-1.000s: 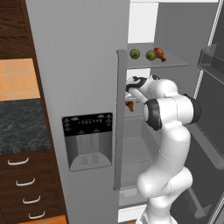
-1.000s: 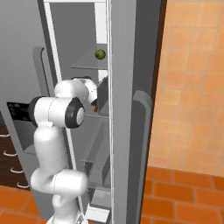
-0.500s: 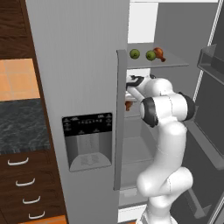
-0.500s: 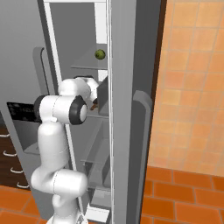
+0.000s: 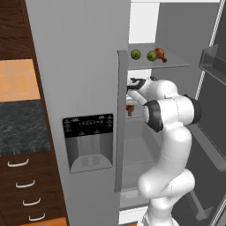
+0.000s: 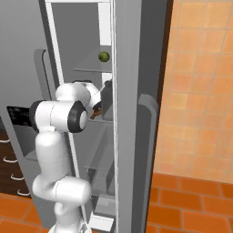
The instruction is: Place one lime and one chicken drumstick in each tupperware on the nearby counter, to pack two identical lunches.
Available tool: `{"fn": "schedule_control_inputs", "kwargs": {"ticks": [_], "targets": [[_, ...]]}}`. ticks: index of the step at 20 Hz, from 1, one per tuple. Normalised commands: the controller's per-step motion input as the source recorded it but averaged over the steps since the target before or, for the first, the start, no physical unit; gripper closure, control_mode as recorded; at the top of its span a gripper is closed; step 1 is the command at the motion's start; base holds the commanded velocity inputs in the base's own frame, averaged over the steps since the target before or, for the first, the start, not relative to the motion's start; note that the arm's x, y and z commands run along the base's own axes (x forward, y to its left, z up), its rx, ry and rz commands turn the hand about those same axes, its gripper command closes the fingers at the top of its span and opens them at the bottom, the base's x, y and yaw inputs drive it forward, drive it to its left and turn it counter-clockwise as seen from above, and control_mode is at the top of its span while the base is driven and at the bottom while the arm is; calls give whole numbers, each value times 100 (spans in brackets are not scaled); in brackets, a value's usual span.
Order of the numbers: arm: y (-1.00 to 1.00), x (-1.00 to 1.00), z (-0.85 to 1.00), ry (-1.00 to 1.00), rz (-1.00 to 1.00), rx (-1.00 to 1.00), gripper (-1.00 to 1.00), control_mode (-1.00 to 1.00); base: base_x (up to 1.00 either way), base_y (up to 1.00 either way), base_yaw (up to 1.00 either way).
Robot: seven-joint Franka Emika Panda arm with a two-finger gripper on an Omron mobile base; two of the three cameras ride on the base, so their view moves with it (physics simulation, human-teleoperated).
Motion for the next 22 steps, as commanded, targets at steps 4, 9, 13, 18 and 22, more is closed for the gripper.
{"fn": "schedule_control_inputs", "kwargs": {"ticks": [4,9,13,18,22], "targets": [[-2,-96,23,-15,-1,0,100,-100,0,0,0],[0,-97,96,-4,-11,0,100,-100,0,0,0],[0,-91,100,10,-21,-1,100,-100,0,0,0],[0,-86,98,19,-19,-6,100,-100,0,0,0],[0,-67,76,28,-14,-4,100,-100,0,0,0]]}}
